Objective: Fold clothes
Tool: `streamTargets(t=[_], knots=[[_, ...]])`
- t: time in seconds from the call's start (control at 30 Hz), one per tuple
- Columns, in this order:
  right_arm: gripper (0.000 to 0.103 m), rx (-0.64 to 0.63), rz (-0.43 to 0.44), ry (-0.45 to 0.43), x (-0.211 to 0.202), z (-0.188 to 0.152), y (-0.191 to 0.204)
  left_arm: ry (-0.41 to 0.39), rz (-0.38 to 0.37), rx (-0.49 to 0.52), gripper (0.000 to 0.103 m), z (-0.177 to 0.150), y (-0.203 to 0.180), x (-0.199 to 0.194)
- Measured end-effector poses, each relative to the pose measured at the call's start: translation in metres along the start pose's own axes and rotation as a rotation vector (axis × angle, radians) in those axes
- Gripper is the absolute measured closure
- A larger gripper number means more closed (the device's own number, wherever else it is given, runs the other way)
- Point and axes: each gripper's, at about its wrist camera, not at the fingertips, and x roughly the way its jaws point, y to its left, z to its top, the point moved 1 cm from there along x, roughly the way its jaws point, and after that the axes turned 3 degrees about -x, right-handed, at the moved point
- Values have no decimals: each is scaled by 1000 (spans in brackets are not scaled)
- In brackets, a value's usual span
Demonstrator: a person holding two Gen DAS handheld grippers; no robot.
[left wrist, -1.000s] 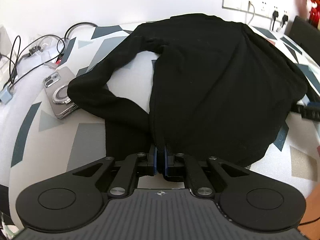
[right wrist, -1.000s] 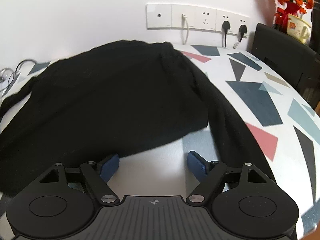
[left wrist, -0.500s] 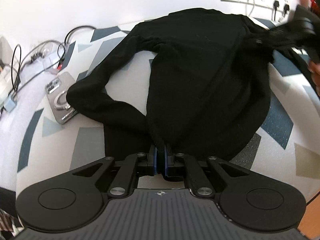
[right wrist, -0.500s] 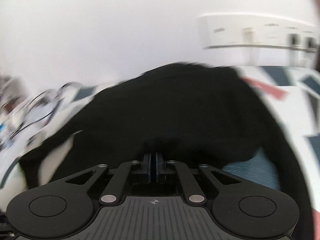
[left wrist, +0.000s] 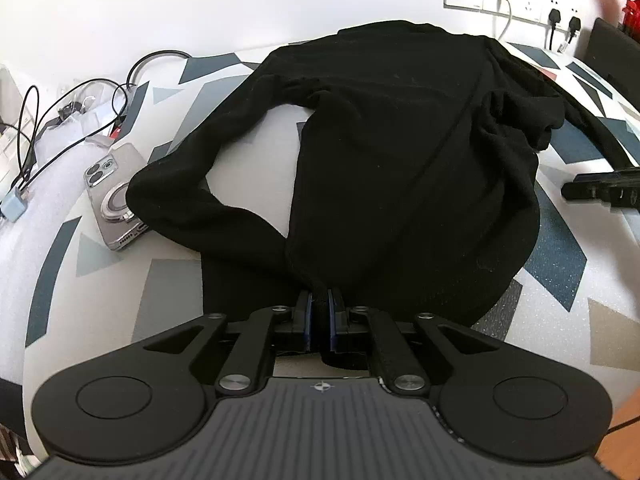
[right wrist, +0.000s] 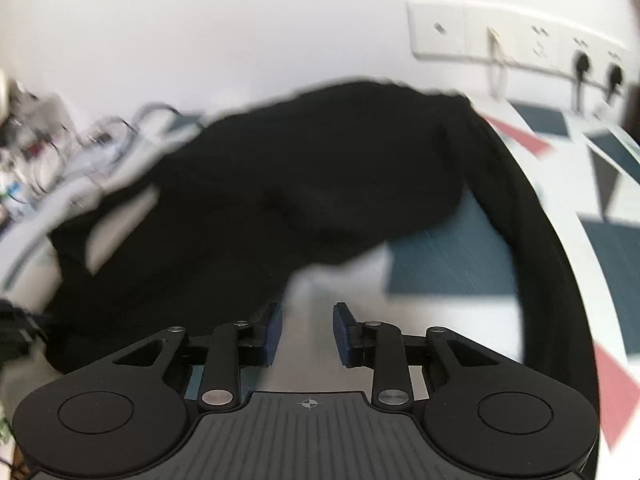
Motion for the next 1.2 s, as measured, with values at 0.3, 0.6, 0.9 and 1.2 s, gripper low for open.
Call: streamTargets(t=[0.3,0.6,0.9,1.2], knots=[[69,105,-65,-96,28,24,0,5,-9,31,95,1,0,1],[95,251,-103,-131,16,40,-40,2,-44,52,95,1,5,2],[94,615,-85,-222,-61,41,-112,6,-96,11,93,2,16,3],[79,496,-173,-177,-42,31,-97,8,-77,49,93,4,10,4]])
